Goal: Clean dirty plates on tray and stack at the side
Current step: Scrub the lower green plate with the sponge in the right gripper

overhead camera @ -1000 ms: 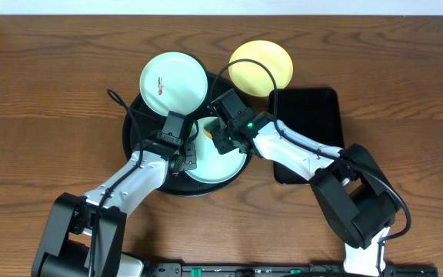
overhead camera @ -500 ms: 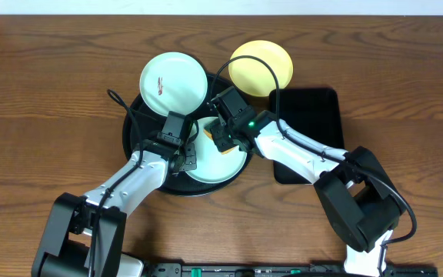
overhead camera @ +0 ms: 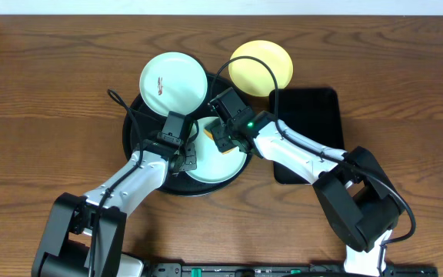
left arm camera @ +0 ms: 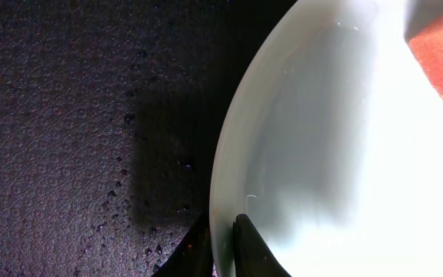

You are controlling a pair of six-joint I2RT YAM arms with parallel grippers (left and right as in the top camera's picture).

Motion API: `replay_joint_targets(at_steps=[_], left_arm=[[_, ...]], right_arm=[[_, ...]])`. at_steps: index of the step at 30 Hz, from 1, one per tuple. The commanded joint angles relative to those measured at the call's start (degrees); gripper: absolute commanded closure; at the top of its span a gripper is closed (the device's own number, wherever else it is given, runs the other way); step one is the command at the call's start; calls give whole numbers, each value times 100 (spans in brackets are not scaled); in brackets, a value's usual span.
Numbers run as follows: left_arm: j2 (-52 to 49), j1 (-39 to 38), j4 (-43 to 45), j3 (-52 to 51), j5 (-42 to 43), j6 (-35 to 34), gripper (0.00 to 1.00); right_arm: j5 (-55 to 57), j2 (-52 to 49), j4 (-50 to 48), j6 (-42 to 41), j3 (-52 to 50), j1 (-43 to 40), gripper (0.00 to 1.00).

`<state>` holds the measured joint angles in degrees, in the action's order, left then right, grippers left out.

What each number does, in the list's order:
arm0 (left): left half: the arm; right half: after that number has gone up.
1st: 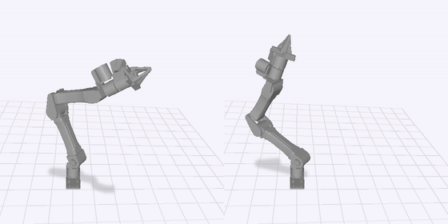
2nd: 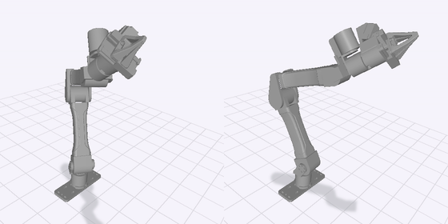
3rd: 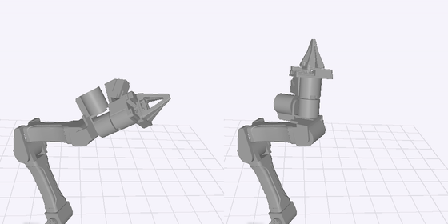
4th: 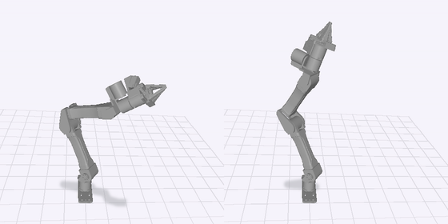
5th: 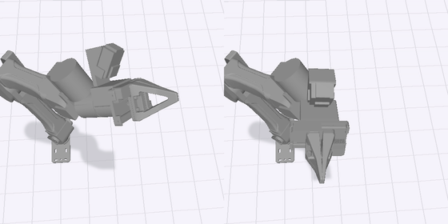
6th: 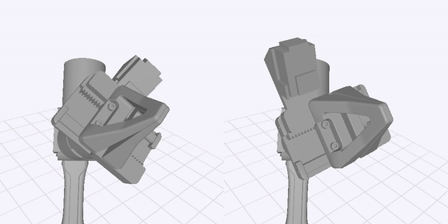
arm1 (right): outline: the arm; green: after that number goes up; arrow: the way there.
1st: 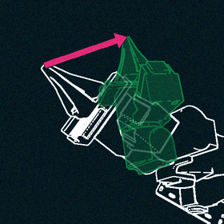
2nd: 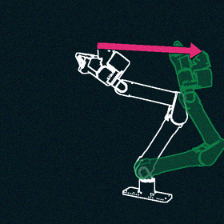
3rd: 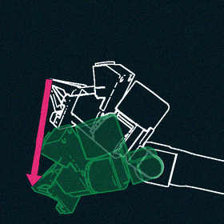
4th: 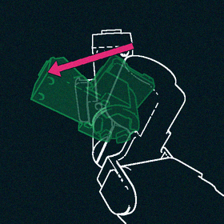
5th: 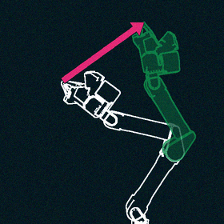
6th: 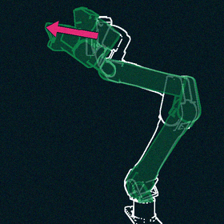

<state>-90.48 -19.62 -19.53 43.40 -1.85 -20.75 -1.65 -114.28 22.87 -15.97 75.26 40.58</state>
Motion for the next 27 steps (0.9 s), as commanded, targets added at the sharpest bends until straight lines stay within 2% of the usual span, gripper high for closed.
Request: replay_joint_targets(at_steps=[1, 2, 5, 6, 8, 10, 11, 13, 14, 16, 27], left_arm=[[-7, -7, -31, 13, 7, 72, 88], [-7, -7, -31, 13, 7, 72, 88], [-7, -7, -33, 13, 7, 72, 88], [-7, -7, -31, 13, 7, 72, 87], [-7, -7, -33, 13, 7, 72, 87], [-7, -7, -33, 13, 7, 72, 88], [-7, -7, -33, 13, 9, 72, 88], [-7, -7, -33, 13, 7, 72, 87], [-7, -7, -33, 13, 7, 72, 87], [-7, -7, -33, 13, 9, 72, 87], [-7, -7, -31, 13, 7, 72, 87]], right_arm=[[-249, -111, 9, -9, 103, 26, 51], [-245, -114, 20, -9, 103, 31, 55], [-212, -114, 92, -7, 101, 35, 79], [-149, -114, 122, -9, 96, 35, 83], [7, -114, 162, -9, 81, 35, 83], [164, -116, 210, -9, 74, 33, 66], [188, -116, 223, -7, 74, 33, 62], [184, -116, 216, -9, 74, 35, 62], [184, -116, 199, -9, 74, 35, 68], [186, -116, 164, -9, 74, 28, 99], [236, -50, 190, -13, 81, -192, 99]])
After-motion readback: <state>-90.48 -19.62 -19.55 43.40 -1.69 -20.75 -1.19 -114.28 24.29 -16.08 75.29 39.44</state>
